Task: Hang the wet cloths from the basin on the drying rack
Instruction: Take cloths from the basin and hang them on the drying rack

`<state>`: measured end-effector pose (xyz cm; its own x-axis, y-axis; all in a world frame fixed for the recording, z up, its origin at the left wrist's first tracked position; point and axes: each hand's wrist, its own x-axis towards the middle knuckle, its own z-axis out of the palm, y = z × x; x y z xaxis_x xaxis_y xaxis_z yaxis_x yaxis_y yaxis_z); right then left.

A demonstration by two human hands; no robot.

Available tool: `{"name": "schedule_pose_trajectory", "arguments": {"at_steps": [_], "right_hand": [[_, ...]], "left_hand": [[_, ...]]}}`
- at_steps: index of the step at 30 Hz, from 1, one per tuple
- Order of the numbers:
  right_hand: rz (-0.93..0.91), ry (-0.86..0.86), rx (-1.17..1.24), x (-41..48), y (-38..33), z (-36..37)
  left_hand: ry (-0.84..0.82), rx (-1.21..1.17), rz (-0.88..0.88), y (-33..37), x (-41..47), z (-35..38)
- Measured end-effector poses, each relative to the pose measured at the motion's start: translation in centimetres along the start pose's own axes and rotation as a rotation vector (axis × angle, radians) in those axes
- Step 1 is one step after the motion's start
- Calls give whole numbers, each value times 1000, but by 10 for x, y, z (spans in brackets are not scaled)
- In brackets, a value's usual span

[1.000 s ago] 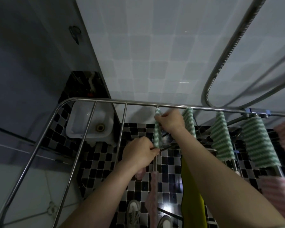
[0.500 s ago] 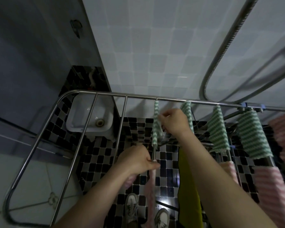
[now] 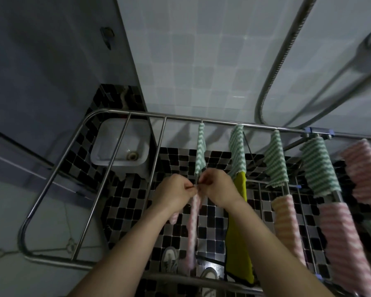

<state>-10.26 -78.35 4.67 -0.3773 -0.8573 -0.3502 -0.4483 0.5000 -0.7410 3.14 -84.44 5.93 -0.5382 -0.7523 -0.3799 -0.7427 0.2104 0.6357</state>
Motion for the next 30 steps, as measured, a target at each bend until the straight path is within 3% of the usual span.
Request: {"name": "schedule_pose_trajectory", "arguments": {"at_steps": [6, 8, 10, 12, 13, 15, 18, 22, 26, 30], "right_hand": [[-18, 143, 61, -15, -3, -1], [-55, 6, 261, -24, -14, -10], [-75, -340, 444, -44, -32, -19], [-74, -603, 434, -66, -51, -21], [-109, -634, 429, -75, -57, -17], [-171, -501, 534, -83, -65, -8], [-187, -277, 694, -91, -69, -6], [-227, -230, 701, -100, -69, -22], [-308, -183, 579, -105, -70, -39], [-428, -165, 233, -109, -74, -46]], "left_hand": [[102, -251, -65, 5, -19, -19], [72, -434, -94, 11, -28, -36], [39, -665, -106, 16, -42, -55], [-11, -910, -97, 20, -54, -68], [-29, -1009, -73, 20, -62, -73], [-44, -1106, -9, 21, -74, -80], [-23, -1109, 63, 20, -91, -86], [83, -984, 88, 13, -109, -92], [450, -545, 56, 13, -126, -89], [695, -416, 77, 16, -141, -83]]}}
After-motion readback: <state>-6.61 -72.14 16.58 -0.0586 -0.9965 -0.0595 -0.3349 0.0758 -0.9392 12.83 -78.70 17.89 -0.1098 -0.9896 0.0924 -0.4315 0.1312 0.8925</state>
